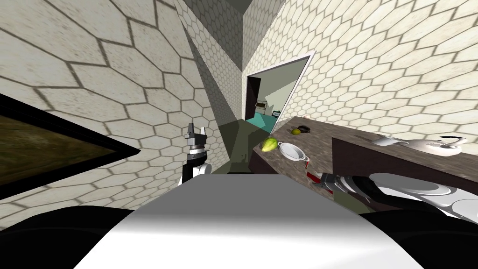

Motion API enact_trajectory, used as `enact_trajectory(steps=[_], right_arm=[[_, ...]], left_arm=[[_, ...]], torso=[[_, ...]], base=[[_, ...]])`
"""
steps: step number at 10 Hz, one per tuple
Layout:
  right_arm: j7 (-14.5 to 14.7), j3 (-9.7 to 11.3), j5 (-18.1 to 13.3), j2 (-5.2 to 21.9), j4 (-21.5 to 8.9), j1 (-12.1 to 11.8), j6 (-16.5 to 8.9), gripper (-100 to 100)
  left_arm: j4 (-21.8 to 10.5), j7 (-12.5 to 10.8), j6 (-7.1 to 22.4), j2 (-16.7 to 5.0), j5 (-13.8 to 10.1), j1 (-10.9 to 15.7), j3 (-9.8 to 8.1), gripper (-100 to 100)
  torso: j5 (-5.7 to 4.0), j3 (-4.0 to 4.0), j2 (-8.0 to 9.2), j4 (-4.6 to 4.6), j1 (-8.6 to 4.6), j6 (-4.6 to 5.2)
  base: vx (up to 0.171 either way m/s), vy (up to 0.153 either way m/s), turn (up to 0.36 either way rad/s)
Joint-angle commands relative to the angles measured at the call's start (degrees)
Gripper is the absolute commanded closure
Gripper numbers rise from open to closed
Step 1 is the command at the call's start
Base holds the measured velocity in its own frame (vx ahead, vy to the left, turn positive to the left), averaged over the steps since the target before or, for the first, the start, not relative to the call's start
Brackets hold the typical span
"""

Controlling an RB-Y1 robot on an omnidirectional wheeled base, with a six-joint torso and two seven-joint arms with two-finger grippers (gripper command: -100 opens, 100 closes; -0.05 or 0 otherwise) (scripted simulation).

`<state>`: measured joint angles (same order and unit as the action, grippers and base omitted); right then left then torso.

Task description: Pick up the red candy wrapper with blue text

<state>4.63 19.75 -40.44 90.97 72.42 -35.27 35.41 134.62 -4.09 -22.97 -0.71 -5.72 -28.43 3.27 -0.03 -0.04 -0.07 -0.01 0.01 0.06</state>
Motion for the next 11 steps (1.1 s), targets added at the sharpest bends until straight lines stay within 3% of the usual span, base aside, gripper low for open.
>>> enact_trajectory(steps=[1, 2, 6, 7, 8, 10, 11], right_arm=[[0.0, 0.0, 0.0, 0.0, 0.0, 0.0, 0.0, -100], [0.05, 0.09, -0.06, -0.14, -0.01, 0.01, -0.15, 100], [0.08, 0.08, -0.07, -0.1, 0.01, 0.02, -0.11, 100], [0.07, 0.08, -0.06, -0.11, 0.01, 0.02, -0.11, 0], [-0.76, -0.53, 0.36, 1.81, 0.75, -0.03, 0.57, 100], [-0.46, -1.01, 0.8, 2.22, 1.1, -0.71, 0.48, 100], [-0.56, -1.06, 0.85, 2.33, 1.15, -0.73, 0.55, 0]], left_arm=[[0.0, 0.0, 0.0, 0.0, 0.0, 0.0, 0.0, 0], [0.0, 0.0, 0.0, 0.0, 0.0, 0.0, 0.0, 0], [0.0, 0.0, 0.0, 0.0, 0.0, 0.0, 0.0, 0], [0.0, 0.0, 0.0, 0.0, 0.0, 0.0, 0.0, 0], [0.0, 0.0, 0.0, 0.0, 0.0, 0.0, 0.0, 0], [0.0, 0.0, 0.0, 0.0, 0.0, 0.0, 0.0, 0], [0.0, 0.0, 0.0, 0.0, 0.0, 0.0, 0.0, 0]], torso=[[0.0, 0.0, 0.0, 0.0, 0.0, 0.0], [0.01, 0.02, 0.04, 0.01, 0.01, 0.0], [-0.03, 0.04, 0.07, 0.02, -0.03, 0.01], [-0.03, 0.04, 0.07, 0.02, -0.03, 0.01], [-0.02, 0.04, 0.08, 0.02, -0.03, 0.0], [0.03, 0.12, 0.21, 0.05, 0.05, 0.06], [-0.01, 0.1, 0.17, 0.04, 0.02, 0.04]], base=[[0.014, -0.007, 0.012], [0.0, 0.0, 0.0], [0.0, 0.0, 0.0], [0.0, 0.0, 0.0], [-0.02, 0.008, -0.097], [-0.025, 0.008, -0.058], [0.0, 0.0, 0.0]])
